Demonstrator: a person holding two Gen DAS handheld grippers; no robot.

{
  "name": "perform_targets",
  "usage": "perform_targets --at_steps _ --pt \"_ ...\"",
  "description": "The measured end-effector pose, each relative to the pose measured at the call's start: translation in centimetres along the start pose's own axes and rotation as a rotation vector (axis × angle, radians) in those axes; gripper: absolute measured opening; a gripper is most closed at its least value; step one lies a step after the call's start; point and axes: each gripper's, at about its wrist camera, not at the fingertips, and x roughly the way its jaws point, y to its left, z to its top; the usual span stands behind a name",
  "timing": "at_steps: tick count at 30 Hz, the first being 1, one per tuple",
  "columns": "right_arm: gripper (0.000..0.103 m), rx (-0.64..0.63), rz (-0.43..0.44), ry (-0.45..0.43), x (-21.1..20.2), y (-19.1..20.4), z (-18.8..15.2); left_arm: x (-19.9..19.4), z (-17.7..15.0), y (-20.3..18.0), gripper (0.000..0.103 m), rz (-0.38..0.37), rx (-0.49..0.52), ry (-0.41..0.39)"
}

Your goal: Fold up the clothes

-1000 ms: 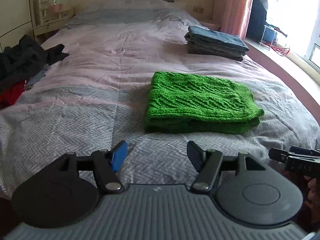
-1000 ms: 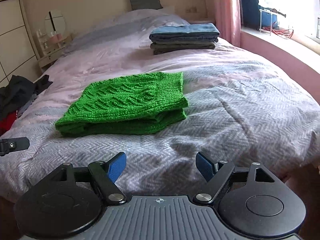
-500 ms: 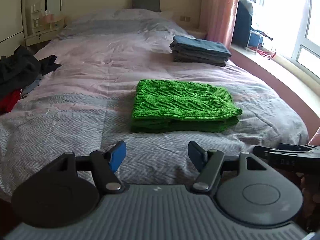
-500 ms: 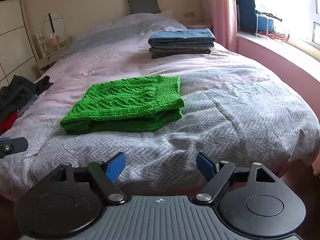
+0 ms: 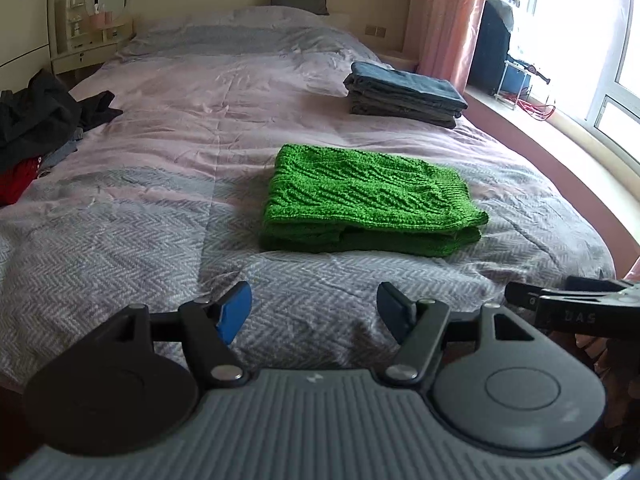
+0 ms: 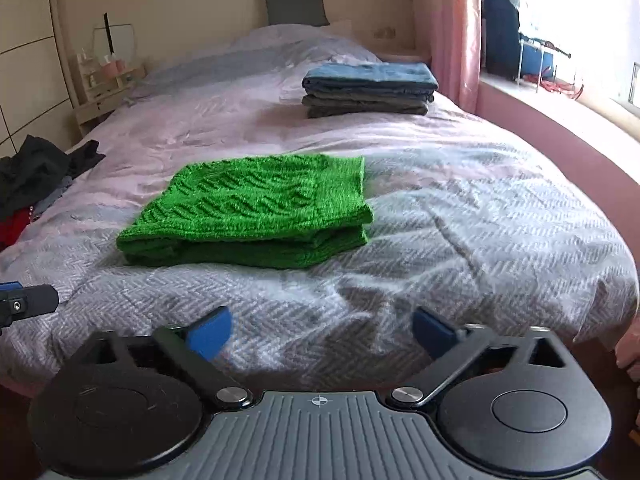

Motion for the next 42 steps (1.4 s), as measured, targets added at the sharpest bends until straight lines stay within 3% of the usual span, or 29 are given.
perform_targets --at_steps 9,21,29,35,42 --pt "0.102 -0.017 -0.030 0.003 1.3 -0.2 1.2 1.7 0.5 0.5 0.067 -0.002 -0.008 0.025" --pt "0.102 -0.025 -0.050 0.094 4.5 -0.4 2.4 4.8 1.6 1.0 0.067 -0.013 -0.010 0.064" --pt "0.102 0.244 0.215 0.086 6.0 -5.3 2.3 6.7 2.3 2.7 0.067 -0.028 -0.034 0.069" --pt "0.102 0.358 0.294 0.084 7.5 -8.0 1.8 8.7 3.8 6.1 0.067 -0.152 -0.166 0.067" --pt "0.102 0.470 0.395 0.085 9.3 -11.4 3.8 12.7 6.7 10.4 0.066 -0.287 -0.311 0.091"
